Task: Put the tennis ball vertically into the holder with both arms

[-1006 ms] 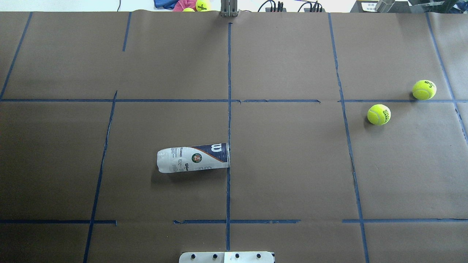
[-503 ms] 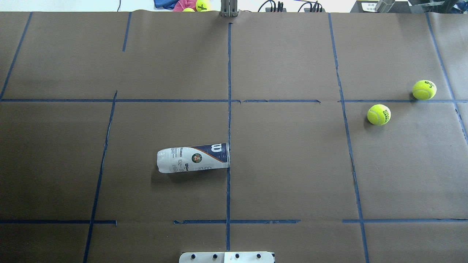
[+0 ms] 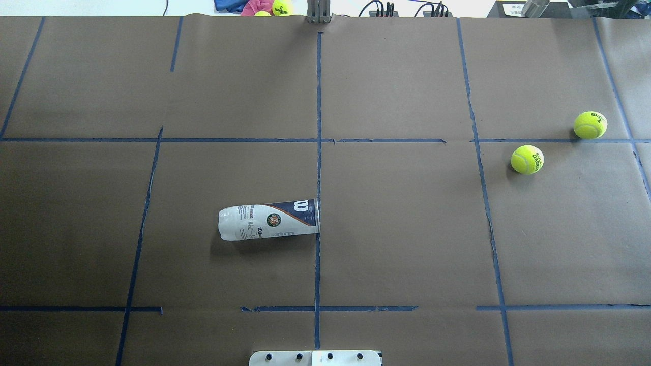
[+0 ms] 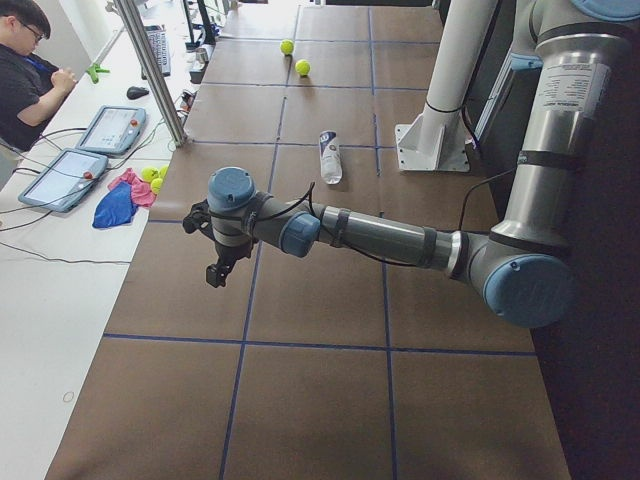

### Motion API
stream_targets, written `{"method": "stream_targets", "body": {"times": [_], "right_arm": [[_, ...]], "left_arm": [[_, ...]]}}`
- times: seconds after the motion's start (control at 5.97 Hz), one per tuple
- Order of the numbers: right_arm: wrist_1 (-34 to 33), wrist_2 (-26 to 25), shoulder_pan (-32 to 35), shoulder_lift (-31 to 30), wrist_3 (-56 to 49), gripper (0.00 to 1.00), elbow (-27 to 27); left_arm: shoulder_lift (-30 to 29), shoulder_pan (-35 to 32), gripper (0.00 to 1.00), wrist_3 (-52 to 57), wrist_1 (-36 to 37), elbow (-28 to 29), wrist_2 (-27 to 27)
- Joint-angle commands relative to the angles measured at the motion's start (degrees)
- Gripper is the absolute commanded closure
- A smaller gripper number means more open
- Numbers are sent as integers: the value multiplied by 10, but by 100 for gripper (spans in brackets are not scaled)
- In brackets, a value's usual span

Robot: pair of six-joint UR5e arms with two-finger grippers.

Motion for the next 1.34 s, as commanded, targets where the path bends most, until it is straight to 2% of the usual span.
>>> {"method": "stream_targets", "body": {"times": [0.0, 0.17, 0.34, 0.5, 0.67, 1.17], "right_arm": [[2, 0, -13, 6, 0, 0, 0], [2, 1, -13, 6, 0, 0, 1], [2, 1, -13, 6, 0, 0, 0], [2, 1, -13, 6, 0, 0, 1], [2, 1, -13, 6, 0, 0, 0], [2, 1, -13, 6, 0, 0, -3]], "left_arm": [[-75, 88, 0, -18, -71, -12, 3], [-123, 154, 0, -36, -70, -17, 4], [-183, 203, 0, -37, -70, -20, 31], [-202, 275, 0, -65, -56, -55, 119], [-238, 349, 0, -68, 23, -79, 187], [-350, 479, 0, -40, 240, -87, 298]]}}
